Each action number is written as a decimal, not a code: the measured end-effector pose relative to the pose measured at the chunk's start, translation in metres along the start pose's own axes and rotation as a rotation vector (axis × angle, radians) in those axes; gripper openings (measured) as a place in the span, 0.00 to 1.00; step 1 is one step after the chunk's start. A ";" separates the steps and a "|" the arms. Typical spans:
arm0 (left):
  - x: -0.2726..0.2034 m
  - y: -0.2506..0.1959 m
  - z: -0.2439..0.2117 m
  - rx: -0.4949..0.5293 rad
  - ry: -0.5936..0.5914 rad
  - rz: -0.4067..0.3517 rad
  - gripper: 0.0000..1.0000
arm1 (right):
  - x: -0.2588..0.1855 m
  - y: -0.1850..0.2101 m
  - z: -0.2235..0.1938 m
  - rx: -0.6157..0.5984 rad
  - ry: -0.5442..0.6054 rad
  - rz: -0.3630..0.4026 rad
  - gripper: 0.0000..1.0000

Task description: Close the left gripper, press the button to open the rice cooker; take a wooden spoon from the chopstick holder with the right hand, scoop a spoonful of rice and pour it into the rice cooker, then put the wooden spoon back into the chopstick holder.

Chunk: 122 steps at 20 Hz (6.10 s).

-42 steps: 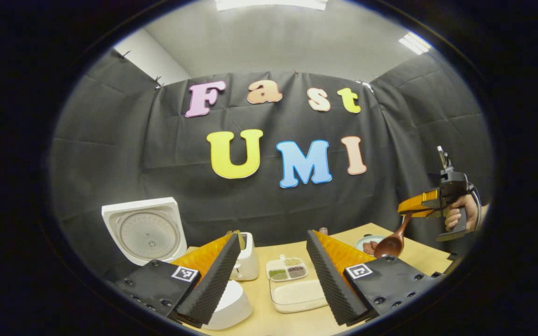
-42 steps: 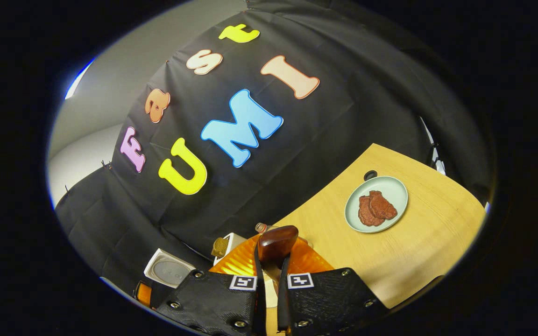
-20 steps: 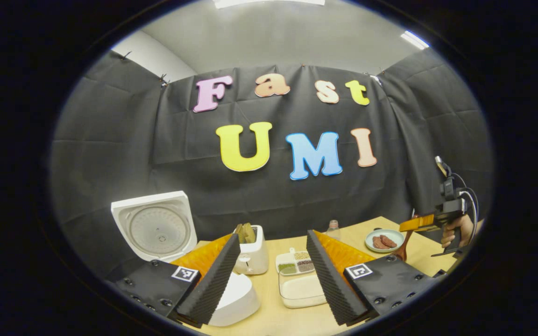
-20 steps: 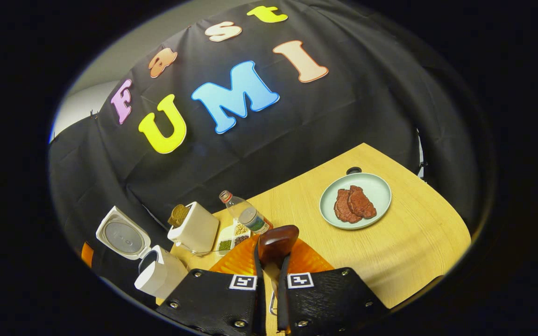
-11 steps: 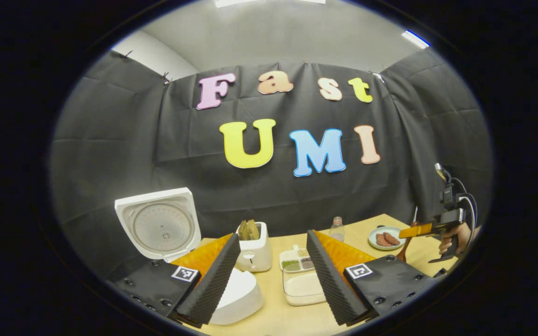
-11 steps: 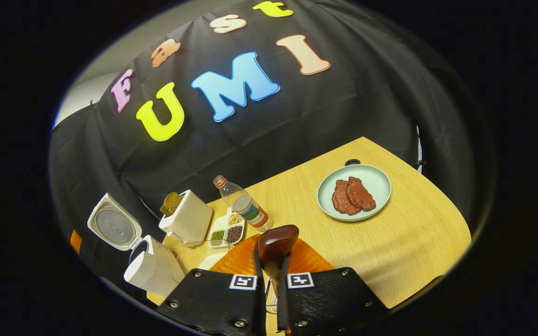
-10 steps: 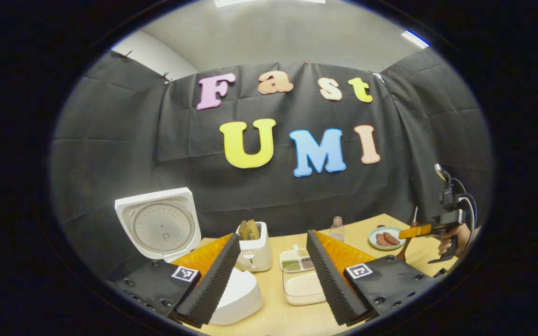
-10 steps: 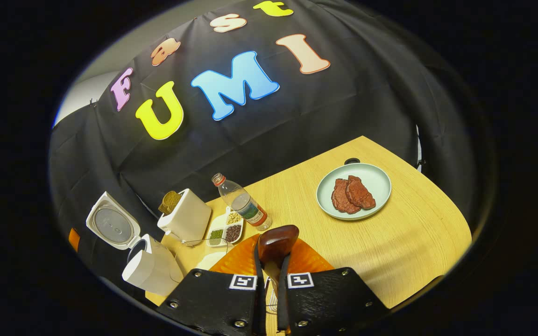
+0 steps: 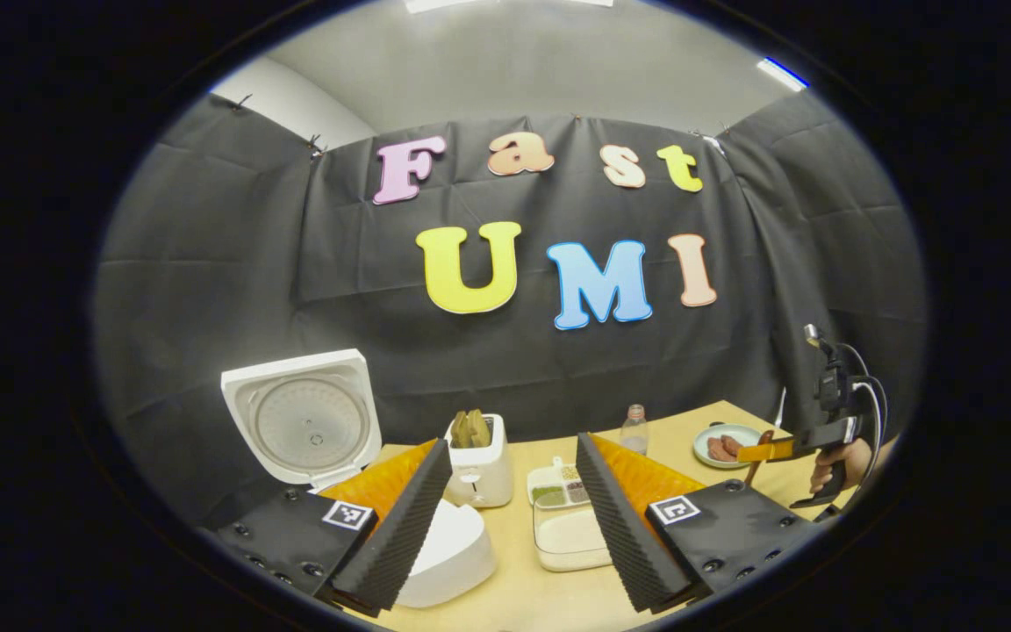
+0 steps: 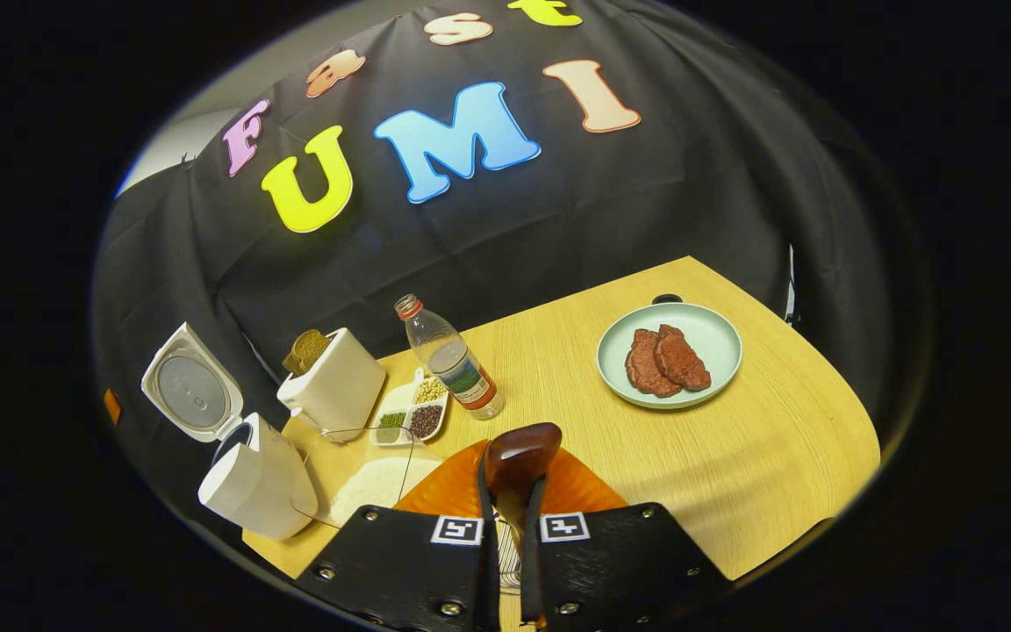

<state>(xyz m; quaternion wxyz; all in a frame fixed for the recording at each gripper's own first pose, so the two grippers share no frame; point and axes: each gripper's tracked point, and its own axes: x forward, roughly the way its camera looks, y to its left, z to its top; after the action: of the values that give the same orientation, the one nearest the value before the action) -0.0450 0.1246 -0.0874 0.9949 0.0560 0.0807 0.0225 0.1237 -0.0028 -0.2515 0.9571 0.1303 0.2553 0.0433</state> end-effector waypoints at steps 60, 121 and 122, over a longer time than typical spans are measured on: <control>0.203 0.371 0.015 -0.269 0.235 0.563 0.96 | -0.151 0.063 0.195 -0.312 -0.488 -0.109 0.99; 0.108 0.184 -0.177 -0.212 0.454 0.405 0.94 | -0.177 0.087 0.178 -0.385 -0.493 -0.062 0.99; 0.108 0.184 -0.178 -0.213 0.457 0.406 0.94 | -0.177 0.086 0.178 -0.385 -0.494 -0.064 0.99</control>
<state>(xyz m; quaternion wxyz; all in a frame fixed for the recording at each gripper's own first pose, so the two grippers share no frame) 0.0263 0.3323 -0.2580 0.9265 -0.0401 0.2865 0.2408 0.0575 0.0131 0.0052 0.9981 -0.0549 0.0060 0.0278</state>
